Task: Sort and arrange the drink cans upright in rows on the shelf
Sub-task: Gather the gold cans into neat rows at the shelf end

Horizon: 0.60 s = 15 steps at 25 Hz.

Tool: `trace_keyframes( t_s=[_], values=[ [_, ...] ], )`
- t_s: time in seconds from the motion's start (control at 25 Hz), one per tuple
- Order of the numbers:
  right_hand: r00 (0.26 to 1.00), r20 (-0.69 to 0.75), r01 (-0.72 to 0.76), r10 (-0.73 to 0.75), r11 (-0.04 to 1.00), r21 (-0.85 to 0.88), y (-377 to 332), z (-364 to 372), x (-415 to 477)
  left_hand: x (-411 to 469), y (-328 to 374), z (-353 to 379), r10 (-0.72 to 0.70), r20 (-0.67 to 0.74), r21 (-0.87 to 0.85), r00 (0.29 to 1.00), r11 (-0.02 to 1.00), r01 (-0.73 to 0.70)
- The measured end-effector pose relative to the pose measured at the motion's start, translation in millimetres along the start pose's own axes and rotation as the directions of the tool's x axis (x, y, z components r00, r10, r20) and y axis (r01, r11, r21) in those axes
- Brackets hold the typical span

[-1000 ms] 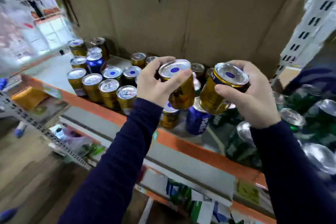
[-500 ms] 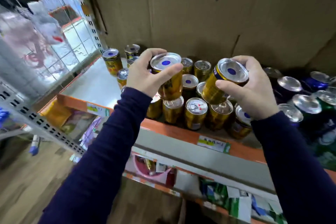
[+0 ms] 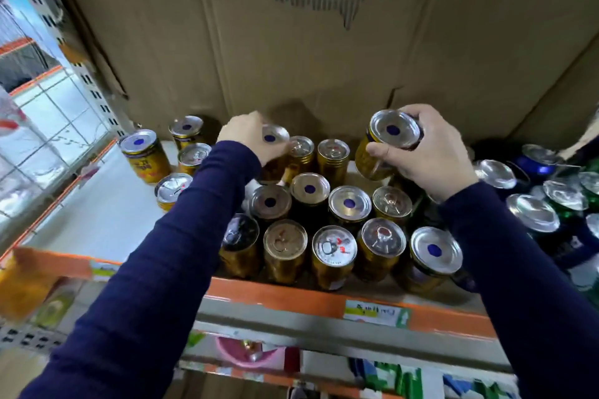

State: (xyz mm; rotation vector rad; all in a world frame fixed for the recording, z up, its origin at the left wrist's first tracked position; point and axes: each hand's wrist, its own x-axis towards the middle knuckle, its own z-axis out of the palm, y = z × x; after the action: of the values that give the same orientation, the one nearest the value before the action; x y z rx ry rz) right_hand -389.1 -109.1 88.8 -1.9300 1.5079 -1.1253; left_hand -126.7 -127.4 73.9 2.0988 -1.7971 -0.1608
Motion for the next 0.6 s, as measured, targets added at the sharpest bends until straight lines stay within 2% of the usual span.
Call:
trace_keyframes(
  t_s=[0.12,0.24,0.32,0.48,0.6],
  values=[
    [0.995,0.101,-0.007,0.019,0.993,-0.114,9.7,11.8,17.0,8.5,-14.6,11.9,-0.033,0.196,0.009,0.980,0.999,0.032],
    [0.978,0.194,-0.030,0.071,0.978,-0.205,16.3,27.3,28.5,15.3,-14.9,15.1,0.035,0.360,0.152,0.932,0.984,-0.096],
    [0.963,0.242,-0.058,0.121,0.966,-0.251,19.9,35.7,31.6,17.7,-12.3,11.6,0.078,0.409,0.164,0.909,0.974,-0.157],
    [0.872,0.425,-0.083,0.243,0.929,-0.361,30.3,50.0,30.5,17.4,-23.3,-1.4,0.147,0.422,0.030,0.895,0.984,-0.176],
    [0.832,0.448,-0.150,0.326,0.911,-0.384,27.2,57.9,26.5,11.4,-42.6,-18.5,0.206,0.245,-0.094,0.947,0.978,-0.188]
  ],
)
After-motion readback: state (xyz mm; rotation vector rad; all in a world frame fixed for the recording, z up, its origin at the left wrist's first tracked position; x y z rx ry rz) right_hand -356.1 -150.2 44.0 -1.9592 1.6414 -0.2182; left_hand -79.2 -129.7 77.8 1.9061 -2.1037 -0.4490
